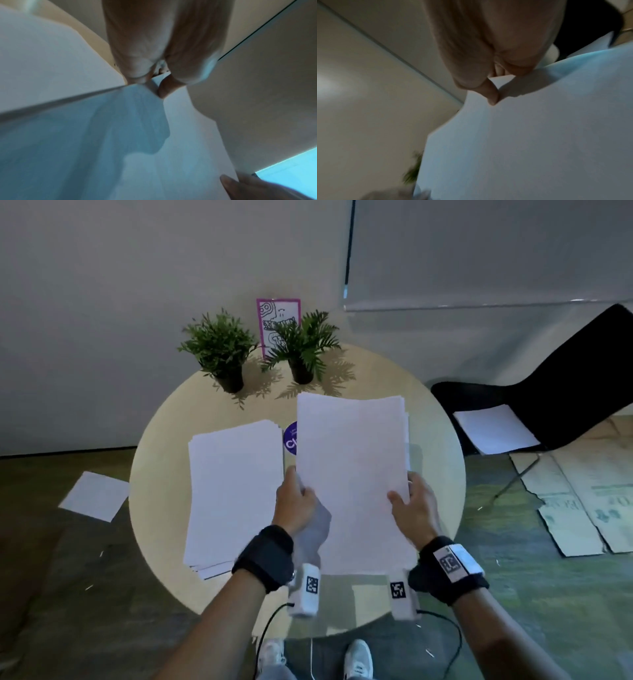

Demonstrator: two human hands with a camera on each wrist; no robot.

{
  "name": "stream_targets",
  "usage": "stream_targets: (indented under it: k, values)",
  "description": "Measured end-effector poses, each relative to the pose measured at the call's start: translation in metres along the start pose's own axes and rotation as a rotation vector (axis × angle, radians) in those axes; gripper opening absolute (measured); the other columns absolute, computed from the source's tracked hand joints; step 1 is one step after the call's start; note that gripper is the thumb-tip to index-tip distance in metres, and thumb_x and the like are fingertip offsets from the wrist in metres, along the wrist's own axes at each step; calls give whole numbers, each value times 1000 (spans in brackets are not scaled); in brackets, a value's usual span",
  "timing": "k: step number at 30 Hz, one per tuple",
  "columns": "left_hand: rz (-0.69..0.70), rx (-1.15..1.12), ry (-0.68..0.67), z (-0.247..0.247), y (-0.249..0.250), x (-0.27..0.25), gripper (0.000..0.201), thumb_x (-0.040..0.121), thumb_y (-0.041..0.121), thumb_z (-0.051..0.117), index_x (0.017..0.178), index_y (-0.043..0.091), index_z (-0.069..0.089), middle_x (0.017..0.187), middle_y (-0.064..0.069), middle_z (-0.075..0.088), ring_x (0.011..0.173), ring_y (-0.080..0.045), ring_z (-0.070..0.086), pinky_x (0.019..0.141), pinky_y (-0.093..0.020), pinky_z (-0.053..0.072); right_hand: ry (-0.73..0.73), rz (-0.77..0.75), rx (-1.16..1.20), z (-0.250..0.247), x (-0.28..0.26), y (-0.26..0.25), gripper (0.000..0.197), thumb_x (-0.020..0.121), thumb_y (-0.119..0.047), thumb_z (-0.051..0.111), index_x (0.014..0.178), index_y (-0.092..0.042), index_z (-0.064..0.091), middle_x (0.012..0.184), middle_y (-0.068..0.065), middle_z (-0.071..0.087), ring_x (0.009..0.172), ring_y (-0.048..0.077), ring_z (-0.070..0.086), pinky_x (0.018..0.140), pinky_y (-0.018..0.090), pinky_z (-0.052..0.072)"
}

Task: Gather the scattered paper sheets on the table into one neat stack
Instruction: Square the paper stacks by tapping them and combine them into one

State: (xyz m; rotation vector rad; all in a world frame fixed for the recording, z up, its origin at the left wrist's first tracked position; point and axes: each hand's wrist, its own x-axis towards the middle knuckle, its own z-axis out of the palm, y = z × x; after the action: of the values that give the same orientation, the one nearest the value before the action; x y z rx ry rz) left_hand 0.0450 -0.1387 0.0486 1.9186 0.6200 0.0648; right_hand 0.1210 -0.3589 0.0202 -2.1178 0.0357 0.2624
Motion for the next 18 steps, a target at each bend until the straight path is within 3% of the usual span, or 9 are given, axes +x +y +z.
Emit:
stream_targets:
  k: [1,3,5,7,10,12,14,18]
  values:
    - [-29,5,-33,9,5,16,15,92,4,45,107,6,46,94,-6,54,82,-15,48,70,-24,46,19,48,-20,-5,18,2,35,89,-14,67,123,-13,57,118,7,67,108,27,64,93,44,55]
    - [-83,18,-96,28,10,47,37,89,6,48,126,8,49,116,-4,59,104,-21,55,95,-38,48,54,120,-50,-14,51,6,32,87,-14,69,118,-10,62,113,7,67,103,28,64,91,43,56]
    - [-114,54,-137,47,11,75,37,83,10,51,120,10,54,116,-7,63,106,-29,60,91,-42,51,71,179,-63,-18,77,10,27,86,-10,70,112,-12,63,108,7,68,96,28,64,87,40,55]
    - [-129,121,-149,63,11,94,23,82,9,54,105,4,55,99,-8,62,91,-30,60,75,-38,51,45,226,-118,-19,97,15,30,84,-11,69,114,-13,61,110,10,66,98,30,63,88,38,54]
    - [-117,251,-135,78,9,111,14,82,1,57,89,4,46,85,-8,51,77,-25,46,55,-25,35,13,281,-169,-14,119,28,40,86,-12,69,123,-10,57,125,16,61,111,34,60,92,34,49]
    - [-128,304,-138,85,6,120,19,80,0,60,95,3,49,101,-20,53,79,-30,48,60,-30,40,12,305,-189,-9,128,35,41,86,-10,69,126,-9,57,128,17,61,114,34,59,90,31,46]
    - [-156,327,-149,90,3,124,30,80,0,61,109,1,53,120,-20,47,87,-31,52,71,-34,47,16,317,-219,-5,132,39,43,85,-10,69,127,-10,57,127,16,62,113,33,59,89,30,45]
    - [-205,351,-132,97,-2,127,38,80,0,62,117,6,53,126,-13,42,91,-28,50,84,-34,51,31,313,-269,3,136,49,32,83,-9,67,114,-10,60,108,14,65,90,29,55,76,28,42]
